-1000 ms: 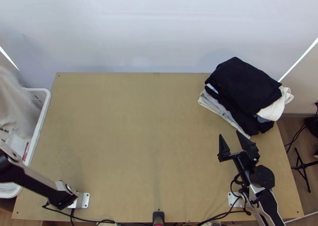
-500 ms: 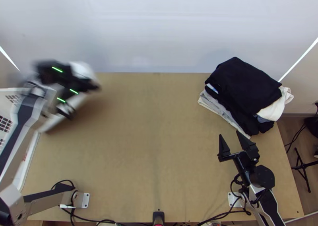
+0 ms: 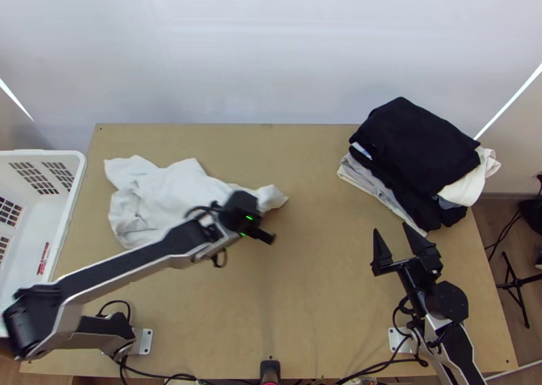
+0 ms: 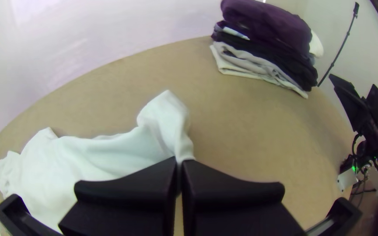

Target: Fold the t-shirt

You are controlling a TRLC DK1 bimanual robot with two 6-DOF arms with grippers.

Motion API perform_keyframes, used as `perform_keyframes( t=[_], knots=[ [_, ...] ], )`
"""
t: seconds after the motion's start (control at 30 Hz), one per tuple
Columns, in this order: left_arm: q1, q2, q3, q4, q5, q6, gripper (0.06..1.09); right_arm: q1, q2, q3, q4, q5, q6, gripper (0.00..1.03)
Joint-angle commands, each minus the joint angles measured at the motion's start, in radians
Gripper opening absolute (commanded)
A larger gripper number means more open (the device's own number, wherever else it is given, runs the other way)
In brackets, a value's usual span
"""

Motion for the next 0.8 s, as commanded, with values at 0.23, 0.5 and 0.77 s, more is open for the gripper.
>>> perform_keyframes(
  t=[0.23,0.5,0.77],
  knots=[
    [-0.329,0.189,0.233,-0.009,-0.014,-0.103,0.09,0.001,0.001,0.000,0.000,0.000,0.001,0.99],
    [-0.426,0.089,0.184,-0.083,0.109,-0.146,0.09,0.001,0.001,0.000,0.000,0.000,0.000,0.99],
    [-0.452,-0.015,0.043,-0.078,0.311,-0.121,0.09,0.001,0.001,0.000,0.000,0.000,0.000,0.99]
  ],
)
